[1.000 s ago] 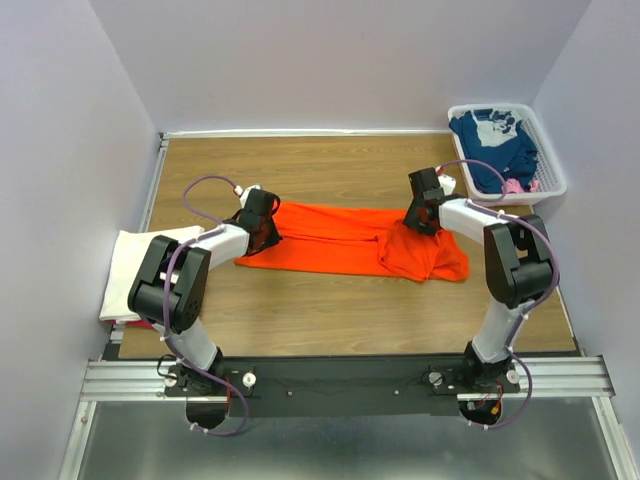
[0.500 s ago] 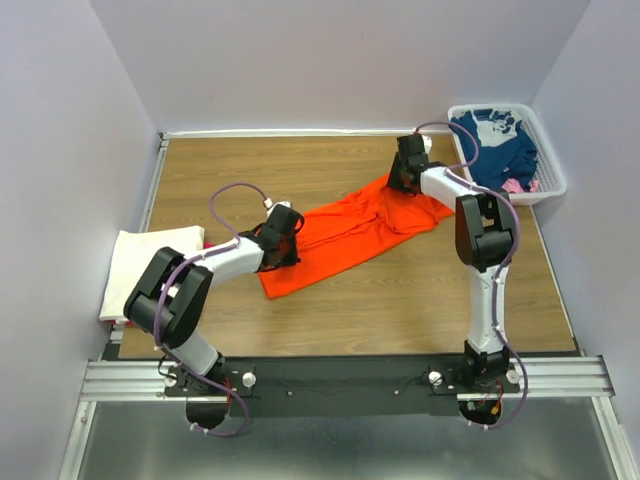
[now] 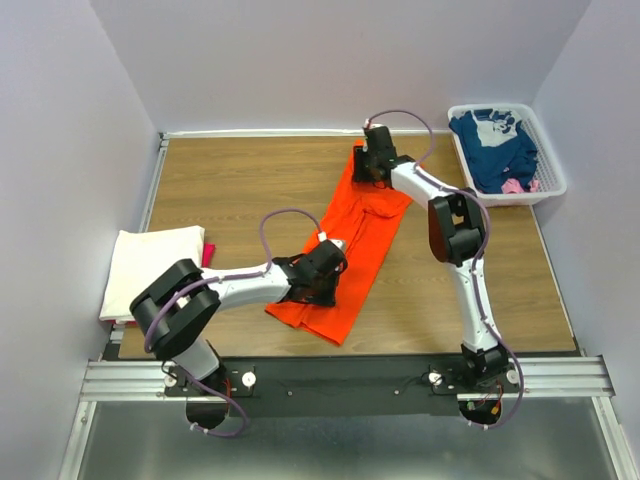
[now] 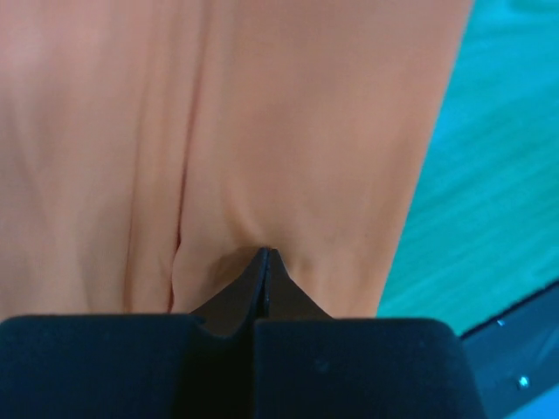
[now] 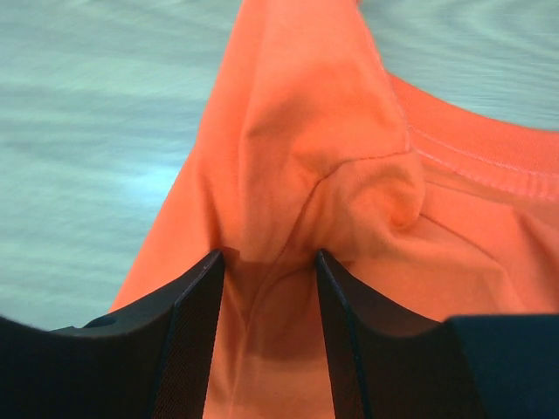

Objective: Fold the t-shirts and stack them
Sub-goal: Fold the tshirt

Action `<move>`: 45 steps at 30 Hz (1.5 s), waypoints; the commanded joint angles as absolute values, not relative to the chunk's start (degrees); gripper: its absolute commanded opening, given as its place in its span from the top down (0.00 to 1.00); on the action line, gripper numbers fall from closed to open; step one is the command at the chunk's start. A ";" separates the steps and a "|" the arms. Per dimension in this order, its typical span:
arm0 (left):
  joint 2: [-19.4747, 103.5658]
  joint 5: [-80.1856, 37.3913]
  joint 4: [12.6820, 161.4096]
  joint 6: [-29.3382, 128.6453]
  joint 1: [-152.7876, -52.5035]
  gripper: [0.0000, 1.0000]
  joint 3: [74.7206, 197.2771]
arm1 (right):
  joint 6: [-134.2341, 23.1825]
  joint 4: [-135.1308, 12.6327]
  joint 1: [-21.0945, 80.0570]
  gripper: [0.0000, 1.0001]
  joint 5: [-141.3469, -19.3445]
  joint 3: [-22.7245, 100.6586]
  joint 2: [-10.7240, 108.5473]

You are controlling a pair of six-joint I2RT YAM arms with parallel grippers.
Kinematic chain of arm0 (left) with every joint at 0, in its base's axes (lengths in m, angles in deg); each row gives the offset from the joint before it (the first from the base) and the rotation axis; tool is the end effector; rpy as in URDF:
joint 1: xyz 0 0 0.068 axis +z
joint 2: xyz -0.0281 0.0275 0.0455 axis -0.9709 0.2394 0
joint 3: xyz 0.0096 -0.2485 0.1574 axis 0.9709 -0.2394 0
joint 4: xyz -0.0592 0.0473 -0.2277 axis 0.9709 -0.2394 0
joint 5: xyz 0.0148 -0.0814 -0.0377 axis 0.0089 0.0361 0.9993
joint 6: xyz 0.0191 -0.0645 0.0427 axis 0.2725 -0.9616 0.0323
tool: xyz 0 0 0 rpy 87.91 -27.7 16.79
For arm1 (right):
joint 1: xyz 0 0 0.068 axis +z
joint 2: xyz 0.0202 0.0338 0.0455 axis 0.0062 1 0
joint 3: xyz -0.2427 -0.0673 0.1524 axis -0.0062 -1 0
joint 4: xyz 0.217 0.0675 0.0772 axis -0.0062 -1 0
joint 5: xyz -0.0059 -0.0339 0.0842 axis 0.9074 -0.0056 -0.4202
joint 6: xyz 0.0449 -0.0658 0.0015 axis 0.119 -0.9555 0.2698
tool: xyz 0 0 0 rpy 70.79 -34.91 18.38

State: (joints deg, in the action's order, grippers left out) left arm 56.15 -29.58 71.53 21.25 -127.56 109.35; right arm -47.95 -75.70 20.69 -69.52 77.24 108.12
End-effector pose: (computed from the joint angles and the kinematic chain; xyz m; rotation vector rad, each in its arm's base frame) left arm 0.1844 -0.2313 0.1685 0.2683 2.6759 -0.5640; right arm 0.5382 0.1954 0.1572 -0.0907 2.3035 0.2492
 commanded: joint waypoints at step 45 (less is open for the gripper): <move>65.69 -30.03 68.94 34.34 -126.42 0.68 117.88 | -37.55 -82.01 23.73 0.62 -53.89 60.88 98.61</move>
State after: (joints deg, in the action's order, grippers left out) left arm 63.70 -33.47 67.14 34.27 -125.88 119.38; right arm -36.17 -81.06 24.23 -54.95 58.86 94.96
